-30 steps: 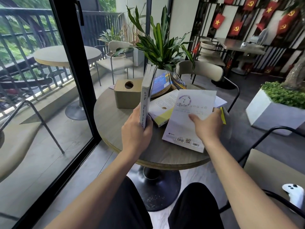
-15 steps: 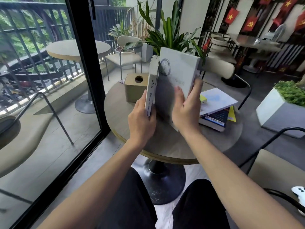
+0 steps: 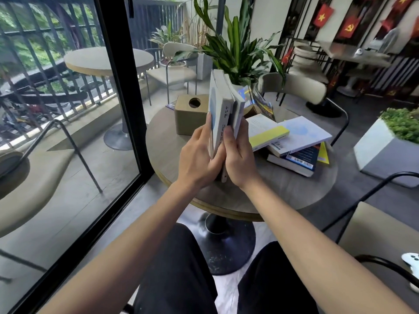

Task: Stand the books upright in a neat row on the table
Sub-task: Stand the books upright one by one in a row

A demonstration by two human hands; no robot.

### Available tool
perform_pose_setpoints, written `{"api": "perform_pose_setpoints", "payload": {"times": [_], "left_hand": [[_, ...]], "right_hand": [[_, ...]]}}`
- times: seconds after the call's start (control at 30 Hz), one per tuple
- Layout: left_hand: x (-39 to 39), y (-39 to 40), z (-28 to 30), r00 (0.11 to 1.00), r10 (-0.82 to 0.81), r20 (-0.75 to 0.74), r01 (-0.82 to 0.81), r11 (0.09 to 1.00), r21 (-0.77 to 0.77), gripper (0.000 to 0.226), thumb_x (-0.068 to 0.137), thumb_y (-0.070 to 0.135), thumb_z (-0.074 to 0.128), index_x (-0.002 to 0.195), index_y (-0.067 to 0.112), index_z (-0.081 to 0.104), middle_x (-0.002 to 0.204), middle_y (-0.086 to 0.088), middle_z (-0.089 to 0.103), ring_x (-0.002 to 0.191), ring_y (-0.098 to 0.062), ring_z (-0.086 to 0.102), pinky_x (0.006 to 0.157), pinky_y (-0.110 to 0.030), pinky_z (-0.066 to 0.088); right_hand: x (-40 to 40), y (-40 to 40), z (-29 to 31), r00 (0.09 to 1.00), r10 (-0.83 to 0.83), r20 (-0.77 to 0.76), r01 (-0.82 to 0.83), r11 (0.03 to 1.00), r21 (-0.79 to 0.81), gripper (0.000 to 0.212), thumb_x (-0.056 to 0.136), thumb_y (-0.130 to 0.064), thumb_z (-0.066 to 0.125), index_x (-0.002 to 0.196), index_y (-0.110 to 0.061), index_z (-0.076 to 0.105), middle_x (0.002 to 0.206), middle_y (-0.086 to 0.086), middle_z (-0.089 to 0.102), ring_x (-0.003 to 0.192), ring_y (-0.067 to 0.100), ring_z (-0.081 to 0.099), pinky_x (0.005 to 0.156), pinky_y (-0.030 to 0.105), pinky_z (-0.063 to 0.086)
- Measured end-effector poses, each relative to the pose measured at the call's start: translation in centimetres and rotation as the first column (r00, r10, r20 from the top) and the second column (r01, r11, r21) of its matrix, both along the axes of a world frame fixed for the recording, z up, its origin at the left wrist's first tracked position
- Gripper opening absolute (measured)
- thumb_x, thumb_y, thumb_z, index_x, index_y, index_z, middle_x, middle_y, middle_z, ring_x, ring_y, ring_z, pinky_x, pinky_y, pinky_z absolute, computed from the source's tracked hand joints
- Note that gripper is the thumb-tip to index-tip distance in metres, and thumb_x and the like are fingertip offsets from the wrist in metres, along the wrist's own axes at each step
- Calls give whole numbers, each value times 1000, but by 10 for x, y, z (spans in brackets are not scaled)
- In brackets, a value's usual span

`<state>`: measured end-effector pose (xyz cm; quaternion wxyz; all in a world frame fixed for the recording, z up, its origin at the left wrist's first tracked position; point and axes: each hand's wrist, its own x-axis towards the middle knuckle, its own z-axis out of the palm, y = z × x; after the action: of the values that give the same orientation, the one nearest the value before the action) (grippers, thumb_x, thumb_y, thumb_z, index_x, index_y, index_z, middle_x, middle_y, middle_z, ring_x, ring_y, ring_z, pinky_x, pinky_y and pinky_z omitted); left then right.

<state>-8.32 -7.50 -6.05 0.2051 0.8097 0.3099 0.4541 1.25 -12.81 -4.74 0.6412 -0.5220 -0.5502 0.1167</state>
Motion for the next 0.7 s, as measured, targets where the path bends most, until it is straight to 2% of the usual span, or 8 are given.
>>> {"api": "perform_pose_setpoints", "payload": {"times": [0.07, 0.2, 0.3, 0.4, 0.5, 0.6, 0.7], "left_hand": [[-2, 3, 2, 999, -36, -40, 36, 999, 6, 90, 86, 65, 33, 159, 14, 21, 142, -8, 52, 117, -24, 59, 92, -39, 47], [0, 6, 5, 985, -82, -150, 82, 997, -3, 110, 75, 68, 46, 160, 11, 6, 149, -7, 41, 130, -22, 47, 92, -43, 50], [6, 6, 3, 987, -52, -155, 48, 998, -31, 109, 73, 63, 54, 158, 7, 14, 153, -5, 37, 137, -18, 37, 97, -38, 47], [11, 9, -1, 989, 12, -148, -19, 999, -46, 91, 81, 45, 64, 156, 10, 25, 154, -2, 36, 137, -14, 34, 97, -35, 44], [12, 9, -3, 987, 31, -159, -39, 998, -47, 92, 79, 35, 65, 157, 9, 23, 156, -3, 33, 135, -17, 34, 97, -34, 42], [12, 7, -2, 989, 32, -141, -41, 997, -65, 99, 78, 34, 65, 159, 11, 14, 156, -3, 34, 133, -19, 36, 96, -35, 42], [12, 7, -2, 991, 31, -127, -40, 996, -76, 101, 77, 33, 67, 160, 11, 12, 155, -3, 35, 133, -20, 37, 97, -37, 43]], "right_hand": [[5, -3, 2, 1000, 9, 30, -8, 999, -37, 39, 102, -32, 39, 138, -16, 36, 122, -18, 56, 111, -9, 55, 88, 8, 41], [12, -7, 6, 995, 68, 78, -59, 992, -107, 59, 98, -46, 42, 146, -14, 34, 135, -9, 54, 125, 1, 50, 100, 16, 38], [15, -9, 7, 990, 88, 106, -74, 988, -134, 60, 96, -51, 42, 145, -16, 39, 133, -6, 58, 123, 6, 54, 99, 20, 41], [20, -12, 9, 994, 17, 112, -5, 995, -101, 57, 97, -54, 37, 137, -17, 53, 125, -11, 64, 119, 2, 56, 95, 17, 42], [26, -11, 8, 979, -173, 112, 187, 974, -131, 55, 95, -56, 37, 126, -17, 61, 123, -3, 65, 114, 7, 58, 95, 23, 43], [36, -5, 3, 877, -456, 153, 481, 836, -265, 46, 94, -49, 51, 125, -16, 57, 126, 5, 57, 112, 19, 56, 92, 33, 43], [47, -2, -2, 803, -566, 185, 572, 648, -503, 56, 86, -37, 66, 130, -9, 44, 134, 13, 42, 117, 31, 50, 93, 36, 44]]}}
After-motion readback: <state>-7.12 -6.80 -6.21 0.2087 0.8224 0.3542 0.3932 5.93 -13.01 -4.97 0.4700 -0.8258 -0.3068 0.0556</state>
